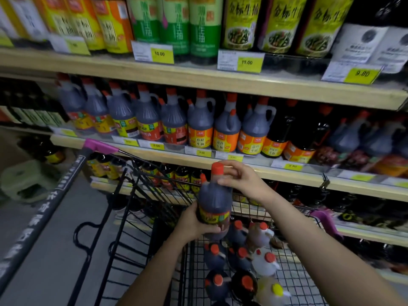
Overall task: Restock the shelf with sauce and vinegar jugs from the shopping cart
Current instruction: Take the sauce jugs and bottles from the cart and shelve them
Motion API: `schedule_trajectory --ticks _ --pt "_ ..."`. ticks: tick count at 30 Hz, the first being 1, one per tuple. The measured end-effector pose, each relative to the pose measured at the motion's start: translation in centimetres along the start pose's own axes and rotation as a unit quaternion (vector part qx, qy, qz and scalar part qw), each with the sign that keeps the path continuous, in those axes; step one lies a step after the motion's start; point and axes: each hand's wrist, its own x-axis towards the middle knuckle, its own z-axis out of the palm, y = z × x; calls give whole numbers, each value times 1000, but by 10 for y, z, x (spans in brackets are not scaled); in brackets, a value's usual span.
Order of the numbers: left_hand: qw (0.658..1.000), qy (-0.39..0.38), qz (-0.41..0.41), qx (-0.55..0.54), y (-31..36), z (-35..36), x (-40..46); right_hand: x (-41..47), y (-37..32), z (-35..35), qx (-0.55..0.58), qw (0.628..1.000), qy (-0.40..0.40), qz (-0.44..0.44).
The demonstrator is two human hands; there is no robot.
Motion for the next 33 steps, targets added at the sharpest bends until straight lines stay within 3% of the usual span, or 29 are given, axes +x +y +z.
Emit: schedule_trajectory --ticks 5,12,20,27,33 --pt "999 -9 37 3 20 -3 3 -25 41 6 -8 997 -33 65" --pt "994 -87 57 21 35 7 11 -38 54 4 57 994 74 57" --pt "994 -74 -65 55 -96 28 2 -88 129 -36 89 971 180 128" --pt "986 -103 -43 123 -166 66 36 -111 190 -46 103 953 231 168" --pt "989 -89 -97 72 -199 72 56 -104 210 -49 108 949 253 152"
